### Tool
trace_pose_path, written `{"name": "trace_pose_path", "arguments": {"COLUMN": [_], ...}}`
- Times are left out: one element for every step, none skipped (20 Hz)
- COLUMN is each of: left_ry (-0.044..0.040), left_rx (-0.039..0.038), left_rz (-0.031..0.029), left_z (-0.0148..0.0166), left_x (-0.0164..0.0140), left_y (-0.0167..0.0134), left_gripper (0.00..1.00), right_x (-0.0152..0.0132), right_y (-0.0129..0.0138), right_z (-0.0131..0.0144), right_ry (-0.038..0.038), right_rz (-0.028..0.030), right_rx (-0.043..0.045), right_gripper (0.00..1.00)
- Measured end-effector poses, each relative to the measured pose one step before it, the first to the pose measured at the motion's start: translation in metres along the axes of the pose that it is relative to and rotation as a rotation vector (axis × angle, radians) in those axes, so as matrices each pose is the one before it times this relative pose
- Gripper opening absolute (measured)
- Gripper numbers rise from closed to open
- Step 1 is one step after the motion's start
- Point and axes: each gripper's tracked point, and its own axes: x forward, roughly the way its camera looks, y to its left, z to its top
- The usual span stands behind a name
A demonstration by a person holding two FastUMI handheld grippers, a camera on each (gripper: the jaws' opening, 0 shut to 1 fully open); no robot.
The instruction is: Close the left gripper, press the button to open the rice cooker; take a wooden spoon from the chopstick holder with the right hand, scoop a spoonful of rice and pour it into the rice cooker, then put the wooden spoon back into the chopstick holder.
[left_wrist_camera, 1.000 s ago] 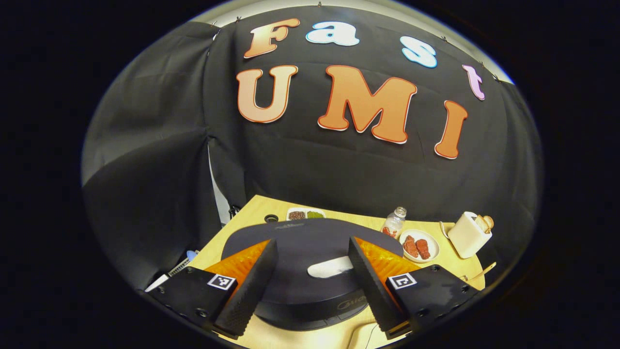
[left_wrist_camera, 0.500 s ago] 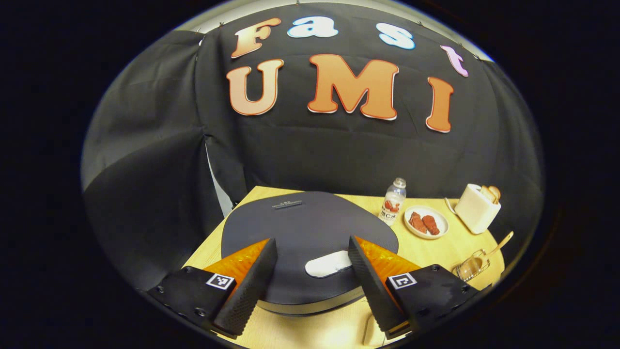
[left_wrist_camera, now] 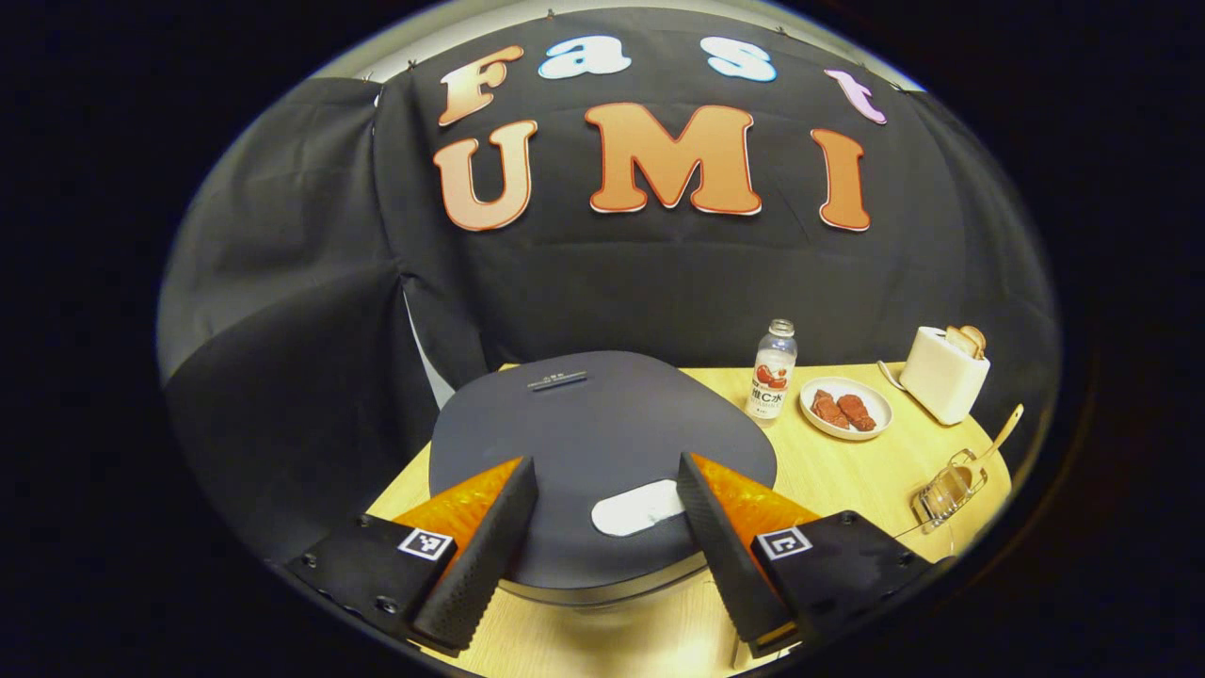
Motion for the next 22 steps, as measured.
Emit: {"name": "trace_pose_path", "arguments": {"left_ry": [-0.02276, 0.01524, -0.00433, -0.01123, -0.00842, -0.01664, -0.00314, -0.00791, -0.00732, -0.00698, -0.01387, -0.006, -0.01031, 0.01061, 0.00315, 0.01326, 0.01884, 0.03546, 0.03495, 0.02878, 0.01215, 0.00484], "left_rx": [-0.00154, -0.0077, 0.00148, 0.00316, 0.00194, 0.00634, 0.01376, 0.01719, 0.00344, 0.00203, 0.01576, 0.02216, 0.00155, -0.02758, -0.01673, 0.01042, 0.00315, -0.02976, -0.03763, 0.0016, 0.02881, 0.03463], "left_rz": [-0.00108, -0.00075, -0.00076, 0.00186, 0.00356, 0.00467, 0.00746, 0.00654, 0.00517, 0.0044, 0.00635, 0.00813, 0.00375, 0.00098, -0.00307, -0.01119, -0.01487, -0.03674, -0.02594, -0.02013, -0.01665, -0.00659], "left_z": [0.00422, -0.00571, 0.00023, -0.0012, 0.0003, 0.00156, -0.00219, -0.00104, -0.00039, 0.00012, 0.00059, -0.00092, 0.00365, -0.00335, 0.00062, 0.00171, 0.00221, 0.0012, 0.00306, 0.00111, 0.00121, -0.00124], "left_x": [-0.00122, 0.00097, -0.00137, 0.001, -0.00132, 0.00101, -0.00149, -0.00029, -0.0007, 0.00004, -0.00025, -0.00116, 0.00079, 0.00211, 0.0012, -0.00053, -0.00045, 0.00023, 0.00226, -0.00109, 0.00156, 0.00234], "left_y": [0.00143, -0.00111, 0.00068, -0.00055, 0.00001, -0.0009, 0.00034, -0.00096, 0.00029, -0.00021, -0.00071, 0.00029, 0.00154, -0.00067, -0.0002, -0.00066, 0.0006, -0.00112, -0.00216, 0.00126, 0.00139, -0.0008], "left_gripper": [1.0, 1.0, 1.0, 1.0, 1.0, 1.0, 1.0, 1.0, 1.0, 1.0, 1.0, 1.0, 1.0, 1.0, 1.0, 1.0, 1.0, 0.99, 0.97, 1.0, 1.0, 1.0], "right_x": [0.00118, -0.00053, -0.00032, -0.00132, 0.0005, -0.00079, -0.0001, -0.0014, -0.00152, -0.00038, -0.00008, -0.00057, -0.00093, -0.0001, 0.00116, 0.00073, 0.0001, -0.00066, 0.00122, 0.00109, 0.00286, 0.00044], "right_y": [-0.00001, -0.00076, -0.00124, -0.00128, -0.00117, -0.00037, -0.00095, -0.00086, -0.00133, -0.00082, -0.00066, -0.00061, -0.00041, -0.001, 0.00078, 0.00065, 0.00083, 0.00253, 0.00085, -0.0023, -0.00272, -0.00242], "right_z": [0.00034, -0.00014, -0.00098, -0.00001, -0.00049, -0.00009, -0.00108, -0.00086, -0.00118, -0.00057, -0.00229, -0.00194, -0.00181, -0.00206, -0.00139, -0.00124, -0.0005, -0.00322, -0.00352, -0.00185, -0.00139, -0.00137], "right_ry": [0.00386, 0.00183, -0.00077, -0.00152, 0.00049, 0.00182, 0.00192, 0.00084, 0.00061, -0.00035, 0.00471, 0.0053, 0.00634, 0.00021, 0.00299, 0.00139, 0.00608, 0.00911, 0.00514, 0.00111, -0.00097, 0.00038], "right_rz": [0.00299, 0.00033, -0.00245, -0.00302, -0.00359, -0.00074, 0.00006, -0.00142, -0.0027, -0.00326, -0.00112, 0.00024, -0.00105, -0.00046, 0.00002, 0.00058, 0.00593, 0.0128, 0.00354, -0.00391, -0.0079, -0.00659], "right_rx": [0.00286, -0.00019, -0.00158, -0.00135, 0.00029, 0.00181, 0.00314, 0.00473, 0.0038, 0.00231, 0.00098, 0.00038, 0.00008, -0.00095, -0.00134, 0.00259, 0.0069, 0.0038, -0.00273, -0.01006, -0.01287, -0.00613], "right_gripper": [0.95, 0.95, 0.95, 0.95, 0.95, 0.95, 0.95, 0.95, 0.95, 0.95, 0.95, 0.95, 0.95, 0.95, 0.95, 0.95, 0.95, 0.95, 0.95, 0.95, 0.95, 0.95]}}
